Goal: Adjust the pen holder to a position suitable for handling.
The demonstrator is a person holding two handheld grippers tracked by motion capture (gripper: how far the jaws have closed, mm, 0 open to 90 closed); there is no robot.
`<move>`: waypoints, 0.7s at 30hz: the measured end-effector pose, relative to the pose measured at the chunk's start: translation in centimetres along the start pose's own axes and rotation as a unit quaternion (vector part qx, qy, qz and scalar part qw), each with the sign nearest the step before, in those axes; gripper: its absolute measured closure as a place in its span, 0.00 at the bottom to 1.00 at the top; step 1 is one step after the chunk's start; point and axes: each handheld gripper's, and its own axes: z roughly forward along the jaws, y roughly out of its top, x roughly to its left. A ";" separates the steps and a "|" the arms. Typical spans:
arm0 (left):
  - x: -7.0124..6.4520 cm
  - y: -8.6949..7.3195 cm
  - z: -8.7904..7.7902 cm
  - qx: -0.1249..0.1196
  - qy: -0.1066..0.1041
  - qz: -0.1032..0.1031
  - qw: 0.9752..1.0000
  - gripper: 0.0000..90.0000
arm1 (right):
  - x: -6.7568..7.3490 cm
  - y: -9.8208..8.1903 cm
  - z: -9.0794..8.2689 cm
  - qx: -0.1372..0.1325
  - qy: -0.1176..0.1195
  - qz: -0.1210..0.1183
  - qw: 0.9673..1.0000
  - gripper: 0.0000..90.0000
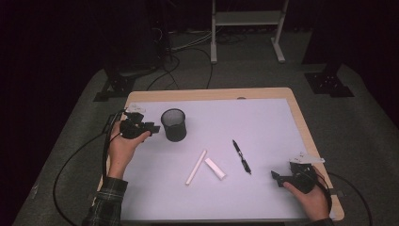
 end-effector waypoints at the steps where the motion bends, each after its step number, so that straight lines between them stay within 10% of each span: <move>1: 0.0 0.3 0.1 0.001 0.001 0.001 1.000 0.71 | 0.0 0.0 0.0 0.000 0.000 0.000 1.000 0.13; 21: 0.8 3.3 2.4 0.010 0.019 -0.001 1.000 0.69 | 0.0 0.0 0.0 0.000 0.000 0.000 1.000 0.13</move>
